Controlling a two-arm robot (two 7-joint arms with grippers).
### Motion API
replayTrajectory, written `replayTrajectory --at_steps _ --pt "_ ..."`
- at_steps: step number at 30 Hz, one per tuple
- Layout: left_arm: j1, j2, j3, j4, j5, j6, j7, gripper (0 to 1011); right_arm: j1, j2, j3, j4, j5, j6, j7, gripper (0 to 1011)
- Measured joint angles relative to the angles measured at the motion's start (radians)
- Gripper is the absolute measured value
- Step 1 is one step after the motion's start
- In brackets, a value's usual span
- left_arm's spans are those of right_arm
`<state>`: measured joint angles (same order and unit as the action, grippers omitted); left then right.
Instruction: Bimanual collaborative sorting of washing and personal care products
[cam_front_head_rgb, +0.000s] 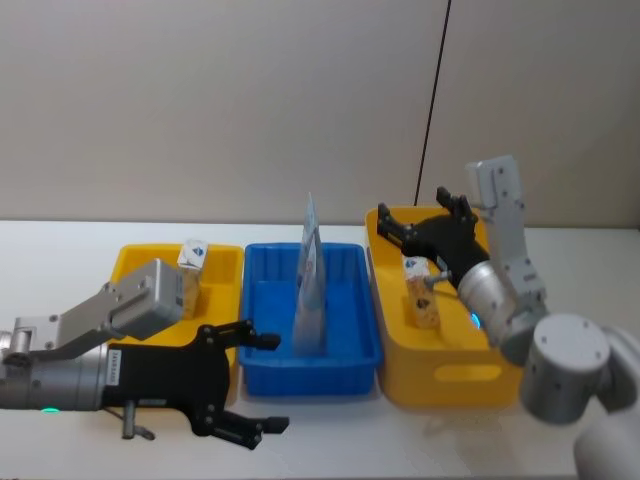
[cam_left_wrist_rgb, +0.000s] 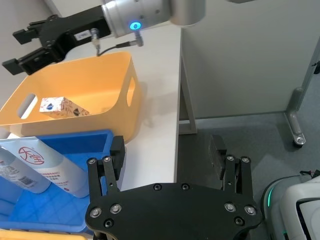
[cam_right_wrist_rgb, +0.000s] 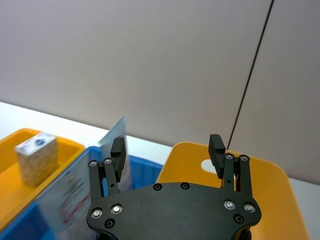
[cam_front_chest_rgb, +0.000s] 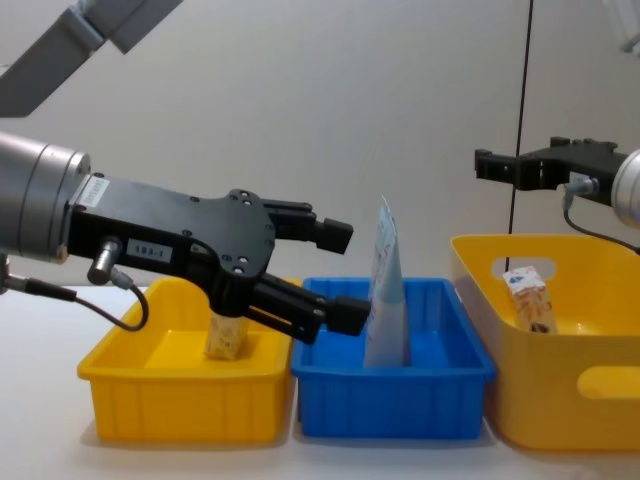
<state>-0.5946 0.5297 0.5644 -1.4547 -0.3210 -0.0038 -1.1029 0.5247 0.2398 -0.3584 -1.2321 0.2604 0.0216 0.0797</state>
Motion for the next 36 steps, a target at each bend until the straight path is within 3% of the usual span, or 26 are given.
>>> replayTrajectory --at_steps 7,19,36 --pt "0.000 0.000 0.000 0.000 0.000 0.000 0.000 1001 -0.098 0.021 0.000 -0.137 0.009 0.040 0.006 1003" --pt "0.000 0.000 0.000 0.000 0.000 0.000 0.000 1002 -0.225 0.032 -0.004 -0.282 0.010 0.083 -0.007 1004" --pt "0.000 0.000 0.000 0.000 0.000 0.000 0.000 1002 -0.292 0.022 -0.015 -0.324 -0.020 0.096 -0.024 1003"
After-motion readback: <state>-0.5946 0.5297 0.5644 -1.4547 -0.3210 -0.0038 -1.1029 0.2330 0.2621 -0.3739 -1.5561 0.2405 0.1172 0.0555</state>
